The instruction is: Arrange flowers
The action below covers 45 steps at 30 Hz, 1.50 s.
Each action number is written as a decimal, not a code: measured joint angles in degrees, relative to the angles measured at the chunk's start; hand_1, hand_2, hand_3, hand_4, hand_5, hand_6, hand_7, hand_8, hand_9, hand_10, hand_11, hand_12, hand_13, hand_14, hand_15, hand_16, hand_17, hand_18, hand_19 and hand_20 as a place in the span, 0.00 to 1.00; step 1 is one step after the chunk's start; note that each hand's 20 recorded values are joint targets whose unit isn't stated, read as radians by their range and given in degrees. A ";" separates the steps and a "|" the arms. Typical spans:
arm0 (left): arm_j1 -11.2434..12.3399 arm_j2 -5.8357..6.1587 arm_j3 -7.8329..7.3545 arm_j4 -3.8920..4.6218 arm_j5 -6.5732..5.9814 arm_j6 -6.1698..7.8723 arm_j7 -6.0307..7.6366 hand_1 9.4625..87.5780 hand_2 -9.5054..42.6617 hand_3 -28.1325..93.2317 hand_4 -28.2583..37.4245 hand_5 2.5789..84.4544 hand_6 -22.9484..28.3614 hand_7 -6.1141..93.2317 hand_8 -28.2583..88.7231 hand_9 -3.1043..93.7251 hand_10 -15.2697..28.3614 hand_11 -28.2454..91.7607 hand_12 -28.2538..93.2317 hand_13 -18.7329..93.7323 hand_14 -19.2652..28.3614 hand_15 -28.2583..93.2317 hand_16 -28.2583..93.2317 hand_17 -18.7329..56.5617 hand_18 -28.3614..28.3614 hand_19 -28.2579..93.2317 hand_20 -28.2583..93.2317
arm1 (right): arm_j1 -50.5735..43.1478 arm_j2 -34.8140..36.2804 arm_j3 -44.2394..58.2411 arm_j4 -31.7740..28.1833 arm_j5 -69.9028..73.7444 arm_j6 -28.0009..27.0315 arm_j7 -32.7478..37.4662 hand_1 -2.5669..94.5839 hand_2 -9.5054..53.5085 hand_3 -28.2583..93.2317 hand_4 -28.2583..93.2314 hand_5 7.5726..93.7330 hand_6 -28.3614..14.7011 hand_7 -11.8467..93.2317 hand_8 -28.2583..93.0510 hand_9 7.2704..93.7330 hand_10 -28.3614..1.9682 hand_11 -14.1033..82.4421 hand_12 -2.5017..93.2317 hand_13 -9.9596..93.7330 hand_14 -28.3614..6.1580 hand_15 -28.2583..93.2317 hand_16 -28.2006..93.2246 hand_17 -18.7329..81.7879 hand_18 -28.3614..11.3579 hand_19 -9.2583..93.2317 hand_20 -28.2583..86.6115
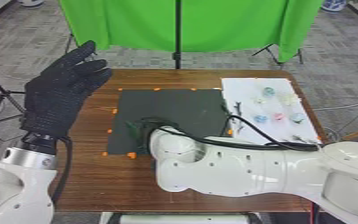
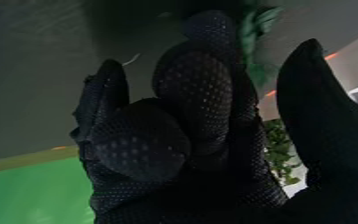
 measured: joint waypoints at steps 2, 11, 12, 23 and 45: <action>-0.02 0.01 0.06 0.02 0.00 0.00 0.05 0.19 0.31 0.89 0.13 0.42 0.64 0.23 0.15 0.38 0.85 0.48 0.33 0.37 1.00 0.65 0.16 0.11 0.93 0.68 0.37 | 0.01 -0.26 -0.11 -0.15 0.32 0.00 -0.36 0.35 0.18 0.82 0.04 0.89 0.58 0.24 0.13 0.94 0.50 0.67 0.29 0.93 0.55 0.84 0.40 0.60 0.11 1.00 0.40; -0.64 0.29 0.79 0.09 -0.02 0.10 0.16 0.19 0.31 0.89 0.13 0.42 0.64 0.23 0.15 0.38 0.85 0.48 0.33 0.37 1.00 0.65 0.16 0.11 0.93 0.68 0.37 | -0.57 -1.24 -0.01 -0.83 1.26 0.00 -1.81 0.35 0.18 0.82 0.04 0.88 0.58 0.24 0.13 0.94 0.50 0.67 0.29 0.93 0.55 0.84 0.40 0.60 0.11 1.00 0.40; -0.67 0.34 0.80 0.09 -0.03 0.14 0.19 0.19 0.31 0.89 0.13 0.42 0.64 0.23 0.15 0.38 0.85 0.48 0.33 0.37 1.00 0.65 0.16 0.11 0.93 0.68 0.37 | -0.66 -1.32 0.02 -0.92 1.32 0.00 -1.96 0.35 0.18 0.82 0.04 0.88 0.58 0.24 0.13 0.94 0.50 0.67 0.29 0.93 0.55 0.84 0.39 0.60 0.11 1.00 0.40; 0.34 0.14 -0.05 -0.01 -0.04 0.36 -0.05 0.19 0.31 0.89 0.13 0.42 0.64 0.23 0.15 0.39 0.85 0.48 0.33 0.37 1.00 0.65 0.16 0.11 0.93 0.68 0.37 | 0.29 -1.51 -2.46 -1.80 1.75 7.66 -2.52 0.35 0.16 0.83 0.04 0.94 0.63 0.24 0.13 0.95 0.55 0.68 0.28 0.94 0.57 0.84 0.39 0.61 0.12 1.00 0.41; 15.47 -3.19 -9.59 -3.81 -0.05 4.47 1.18 0.19 0.31 0.89 0.12 0.42 0.64 0.23 0.15 0.39 0.85 0.48 0.33 0.37 1.00 0.65 0.16 0.11 0.93 0.68 0.37 | -13.15 13.41 19.14 -17.70 -17.73 5.36 1.11 0.36 0.14 0.83 0.06 0.63 0.49 0.22 0.14 0.84 0.34 0.42 0.20 0.91 0.49 0.71 0.37 0.69 0.17 0.99 0.00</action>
